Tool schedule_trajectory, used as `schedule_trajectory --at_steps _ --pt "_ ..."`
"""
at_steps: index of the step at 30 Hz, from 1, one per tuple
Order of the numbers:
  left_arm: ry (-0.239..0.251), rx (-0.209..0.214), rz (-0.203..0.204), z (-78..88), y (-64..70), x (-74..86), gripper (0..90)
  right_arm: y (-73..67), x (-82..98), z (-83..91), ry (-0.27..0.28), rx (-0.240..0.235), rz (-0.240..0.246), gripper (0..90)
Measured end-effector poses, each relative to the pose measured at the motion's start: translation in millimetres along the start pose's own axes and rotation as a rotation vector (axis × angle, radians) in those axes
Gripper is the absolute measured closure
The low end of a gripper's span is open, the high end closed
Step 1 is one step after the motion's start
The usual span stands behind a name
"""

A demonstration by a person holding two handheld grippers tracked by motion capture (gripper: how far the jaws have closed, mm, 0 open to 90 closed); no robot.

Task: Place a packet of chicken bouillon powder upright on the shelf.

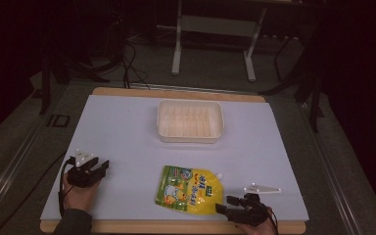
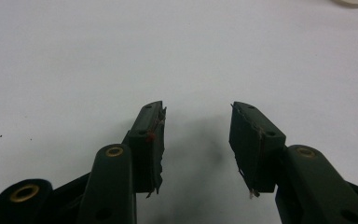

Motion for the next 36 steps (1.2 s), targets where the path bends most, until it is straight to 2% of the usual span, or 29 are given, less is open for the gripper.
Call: schedule_trajectory --at_steps 4,7,13,22,32,36 --pt "-0.002 0.002 0.001 0.0 -0.2 0.1 54.7 1.3 0.8 -7.0 -0.017 -0.028 -0.014 34.1" --pt "0.001 0.002 0.003 0.2 -0.2 0.0 54.6 2.4 0.3 -12.3 -0.032 -0.072 -0.059 34.9" --pt "0.001 0.001 0.002 0.1 -0.2 -0.1 54.3 -2.5 -1.7 -23.6 -0.052 -0.075 -0.047 34.9" --pt "0.001 0.001 0.002 0.1 -0.1 0.0 54.0 -3.7 -12.2 -34.7 -0.040 -0.119 -0.112 35.2" --pt "0.001 0.003 0.002 0.1 -0.1 0.0 53.8 -6.8 -24.4 -50.6 -0.048 -0.121 -0.137 45.0" --pt "-0.001 0.001 0.002 0.0 -0.1 0.1 53.8 -11.2 -26.2 -52.0 -0.059 -0.159 -0.140 54.1"
Point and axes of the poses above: each handheld gripper's, and its own axes: z roughly backward along the jaws, x roughly out of its underside, y roughly to its right, the point moved 8 cm from there along -z, roughly forward along the jaws, and after that the axes turned 6 degrees about -z, right-handed, at the moved point
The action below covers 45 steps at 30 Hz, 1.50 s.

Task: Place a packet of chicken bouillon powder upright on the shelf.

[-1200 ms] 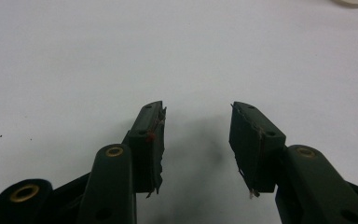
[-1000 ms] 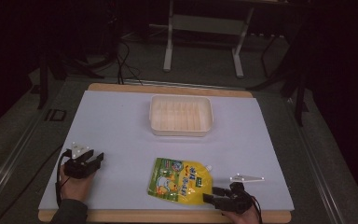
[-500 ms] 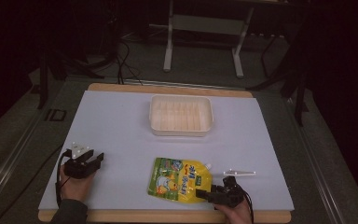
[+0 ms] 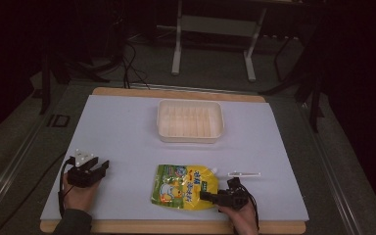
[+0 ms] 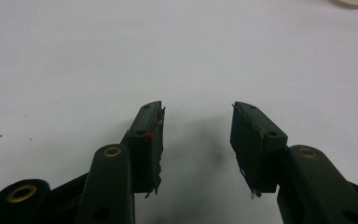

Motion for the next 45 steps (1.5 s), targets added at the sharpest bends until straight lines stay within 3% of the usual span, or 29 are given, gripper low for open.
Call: schedule_trajectory --at_steps 3,5,10,16,19,22,26,29,45 --pt "0.001 0.000 0.000 0.1 0.0 -0.1 53.8 -4.5 -1.8 -0.3 0.002 -0.020 0.000 58.8" --pt "0.001 -0.001 0.000 0.1 0.0 -0.1 53.7 -15.2 -7.2 -0.3 0.007 -0.058 0.023 68.5" --pt "0.001 0.001 0.000 0.3 -0.1 0.0 53.7 -28.8 -12.2 -1.6 -0.002 -0.102 0.042 72.0" --pt "0.002 0.000 0.000 0.5 -0.2 -0.1 53.6 -42.2 -20.4 -0.3 -0.027 -0.117 0.085 76.7" --pt "0.003 0.000 0.001 0.5 -0.2 -0.1 53.4 -46.8 -25.3 0.7 -0.042 -0.109 0.081 78.5" --pt "0.003 0.001 0.002 0.7 -0.5 0.0 53.4 -57.0 -37.8 3.5 -0.044 -0.076 0.148 82.8" --pt "0.004 0.001 0.003 0.7 -0.5 -0.1 53.4 -64.0 -45.8 5.4 -0.047 -0.056 0.188 83.9" --pt "0.005 0.001 0.004 0.6 -0.4 -0.2 53.4 -73.2 -53.5 5.1 -0.055 -0.028 0.243 85.3" --pt "0.007 0.002 0.007 0.7 -0.5 -0.3 53.4 -86.3 -59.9 5.6 -0.028 0.008 0.343 89.9"
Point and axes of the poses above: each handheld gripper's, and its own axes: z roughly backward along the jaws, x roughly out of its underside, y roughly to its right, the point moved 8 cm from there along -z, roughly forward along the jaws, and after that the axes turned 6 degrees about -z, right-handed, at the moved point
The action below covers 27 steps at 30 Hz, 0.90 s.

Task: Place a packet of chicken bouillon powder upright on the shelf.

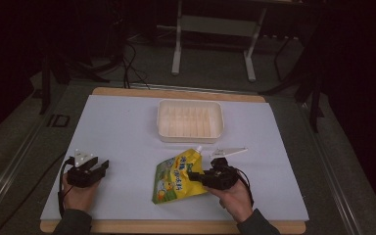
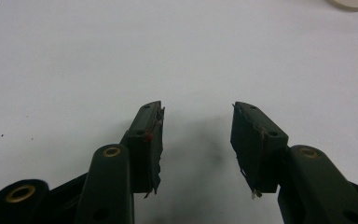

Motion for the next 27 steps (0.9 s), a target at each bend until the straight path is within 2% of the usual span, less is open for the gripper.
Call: schedule_trajectory --at_steps 7,8,15,19,27 --pt "0.001 0.000 0.000 0.0 0.0 -0.1 53.3 -6.0 -3.4 1.6 0.010 0.029 0.058 90.0" --pt "0.000 0.000 0.000 0.0 0.0 0.0 53.2 -9.6 -5.7 3.4 0.021 0.052 0.088 90.0" --pt "0.004 -0.002 0.003 0.6 -0.4 -0.1 53.1 -15.9 -10.1 6.2 0.034 0.091 0.155 90.0" --pt "0.005 -0.003 0.003 0.7 -0.6 -0.1 52.9 -18.1 -11.6 6.4 0.037 0.089 0.170 90.0" --pt "0.008 -0.002 0.006 0.9 -0.7 -0.3 52.7 -21.3 -18.2 11.4 0.082 0.134 0.208 90.0"
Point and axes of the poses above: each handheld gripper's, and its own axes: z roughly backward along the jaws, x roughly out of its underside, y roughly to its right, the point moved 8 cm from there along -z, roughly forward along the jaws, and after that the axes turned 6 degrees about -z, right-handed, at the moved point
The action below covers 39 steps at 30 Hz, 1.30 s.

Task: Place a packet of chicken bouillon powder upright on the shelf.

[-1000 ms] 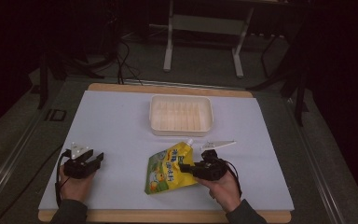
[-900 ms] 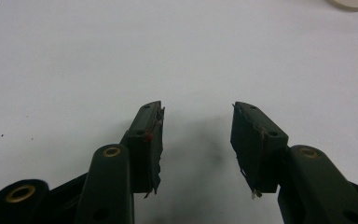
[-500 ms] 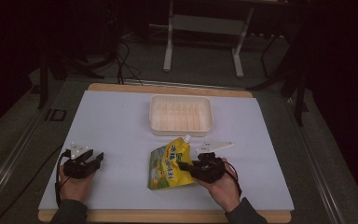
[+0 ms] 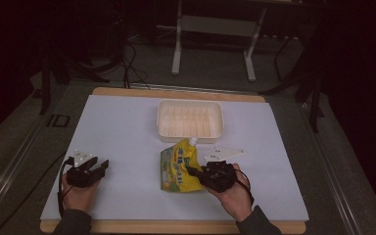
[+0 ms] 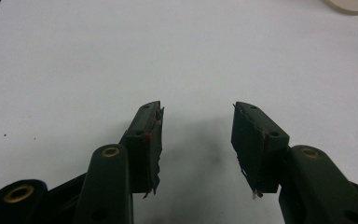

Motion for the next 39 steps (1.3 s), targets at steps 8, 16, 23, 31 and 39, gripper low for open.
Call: schedule_trajectory --at_steps 8,16,23,31,39 --pt "0.001 -0.002 0.002 0.1 -0.2 0.0 52.7 1.3 -4.6 3.3 0.022 0.034 0.016 90.0" --pt "0.002 -0.004 0.002 0.4 -0.4 -0.1 52.6 5.1 -10.9 6.4 0.069 0.075 0.020 90.0" --pt "0.003 -0.004 0.004 0.3 -0.4 -0.1 52.5 6.6 -16.1 8.6 0.094 0.093 0.025 90.0" --pt "0.004 -0.005 0.005 0.3 -0.5 -0.2 52.5 9.5 -23.3 12.9 0.132 0.097 0.015 90.0" --pt "0.005 -0.004 0.007 0.3 -0.7 -0.2 52.4 14.9 -34.4 19.2 0.189 0.110 -0.013 90.0"
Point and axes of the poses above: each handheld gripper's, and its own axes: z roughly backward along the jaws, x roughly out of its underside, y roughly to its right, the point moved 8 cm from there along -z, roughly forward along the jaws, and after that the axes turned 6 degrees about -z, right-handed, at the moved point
